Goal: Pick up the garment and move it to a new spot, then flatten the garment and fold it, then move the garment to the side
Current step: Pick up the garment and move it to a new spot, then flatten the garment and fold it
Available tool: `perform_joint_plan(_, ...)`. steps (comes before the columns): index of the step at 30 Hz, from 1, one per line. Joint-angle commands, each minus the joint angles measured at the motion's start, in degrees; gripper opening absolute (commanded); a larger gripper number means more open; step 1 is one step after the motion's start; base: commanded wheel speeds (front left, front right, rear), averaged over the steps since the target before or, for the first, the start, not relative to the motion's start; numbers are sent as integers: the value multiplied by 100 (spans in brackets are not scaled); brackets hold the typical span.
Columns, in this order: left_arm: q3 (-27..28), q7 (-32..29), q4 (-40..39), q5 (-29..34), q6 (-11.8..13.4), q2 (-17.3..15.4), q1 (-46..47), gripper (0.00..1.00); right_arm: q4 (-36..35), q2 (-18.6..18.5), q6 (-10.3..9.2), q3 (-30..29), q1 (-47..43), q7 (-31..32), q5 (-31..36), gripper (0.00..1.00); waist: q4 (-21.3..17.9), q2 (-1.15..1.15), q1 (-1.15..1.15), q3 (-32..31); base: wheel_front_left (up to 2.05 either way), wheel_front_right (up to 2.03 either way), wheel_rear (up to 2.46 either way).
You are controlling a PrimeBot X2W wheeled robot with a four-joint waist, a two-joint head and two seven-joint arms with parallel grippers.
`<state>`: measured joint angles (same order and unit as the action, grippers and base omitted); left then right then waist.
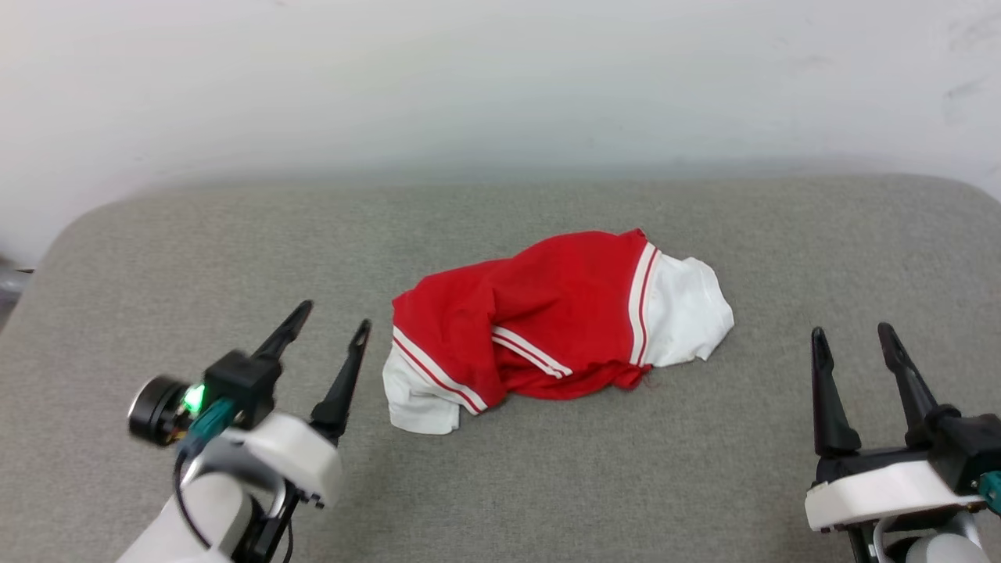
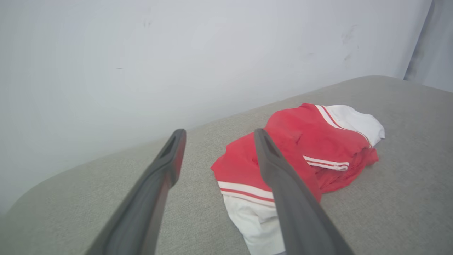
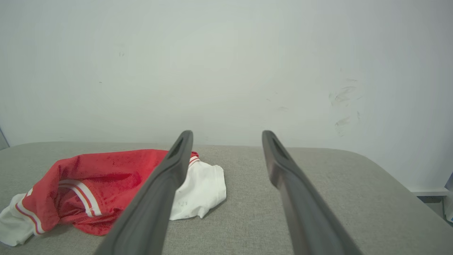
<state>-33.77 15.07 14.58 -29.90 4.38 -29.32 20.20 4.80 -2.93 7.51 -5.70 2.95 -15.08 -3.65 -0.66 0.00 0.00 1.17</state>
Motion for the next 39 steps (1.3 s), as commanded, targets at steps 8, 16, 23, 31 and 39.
perform_joint_plan(8, 1563, 14, -1148, 390, 384, 530, -1626, 100, -20, 10, -5, 60, -244, -14, 65, 100, 183, 0, 0, -170, 0, 0, 0)
perform_joint_plan(16, 2396, 15, -1460, 1031, 252, 1323, -2441, 100, 16, 10, -5, 140, -326, -14, 38, 100, 207, 0, 0, -189, 0, 0, 0)
perform_joint_plan(23, 2720, 15, -1400, 1531, -290, 1736, -2588, 100, 76, 10, -5, 156, -364, -14, -15, 100, 238, 0, 0, -138, 0, 0, 0)
perform_joint_plan(31, 2973, 15, -1366, 1894, -675, 2081, -2325, 100, 681, 10, -4, 56, 166, 625, 58, 100, 443, 0, 0, 224, 0, 0, 0)
perform_joint_plan(39, 3048, 15, -1201, 2106, -951, 2341, -1965, 100, 1047, -585, -5, 171, 1301, 3616, 375, 100, 887, 0, 0, 785, 0, 0, 0)
